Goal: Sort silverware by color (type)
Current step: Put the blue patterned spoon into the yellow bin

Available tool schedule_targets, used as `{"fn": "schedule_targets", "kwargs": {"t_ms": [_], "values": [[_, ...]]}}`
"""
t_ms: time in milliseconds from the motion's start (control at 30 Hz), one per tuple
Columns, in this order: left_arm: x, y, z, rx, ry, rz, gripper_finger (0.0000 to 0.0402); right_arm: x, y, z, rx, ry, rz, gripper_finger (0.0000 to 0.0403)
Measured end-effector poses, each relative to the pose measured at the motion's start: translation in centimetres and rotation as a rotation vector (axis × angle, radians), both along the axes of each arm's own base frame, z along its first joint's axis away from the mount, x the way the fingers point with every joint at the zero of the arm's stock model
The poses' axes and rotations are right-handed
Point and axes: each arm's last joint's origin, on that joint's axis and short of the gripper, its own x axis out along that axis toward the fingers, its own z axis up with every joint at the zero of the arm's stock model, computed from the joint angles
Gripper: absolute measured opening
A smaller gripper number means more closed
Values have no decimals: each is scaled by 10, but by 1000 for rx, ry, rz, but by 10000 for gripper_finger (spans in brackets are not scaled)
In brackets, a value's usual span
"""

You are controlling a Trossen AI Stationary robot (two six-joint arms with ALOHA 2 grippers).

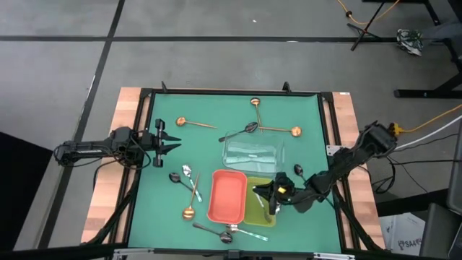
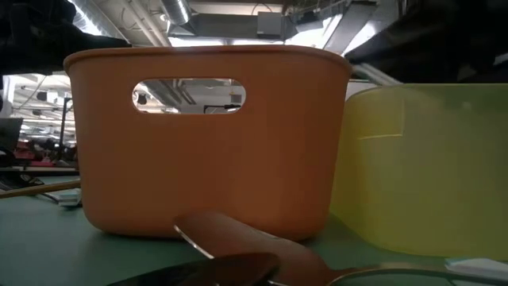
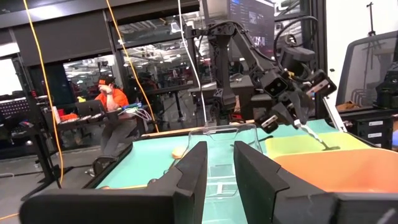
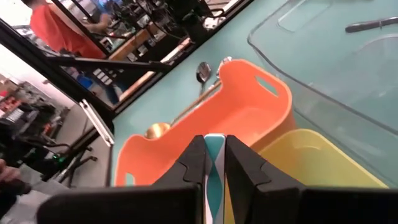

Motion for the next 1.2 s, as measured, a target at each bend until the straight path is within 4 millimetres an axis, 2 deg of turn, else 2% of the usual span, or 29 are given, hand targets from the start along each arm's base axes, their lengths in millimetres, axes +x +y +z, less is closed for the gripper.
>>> {"fn": "schedule_targets", "kwargs": {"t_ms": [200, 467, 800, 1200], "values": [[0, 0, 0, 0, 0, 0, 73, 3, 1, -15, -32, 40, -4, 30], [0, 0, 0, 1, 2, 0, 73, 12, -9, -28, -35, 94, 3, 30], [0, 0, 0, 2, 3, 1, 73, 22, -21, -30, 9, 131, 62, 30], [0, 0, 0, 1, 3, 0, 73, 21, -21, -29, 9, 131, 65, 31]]}}
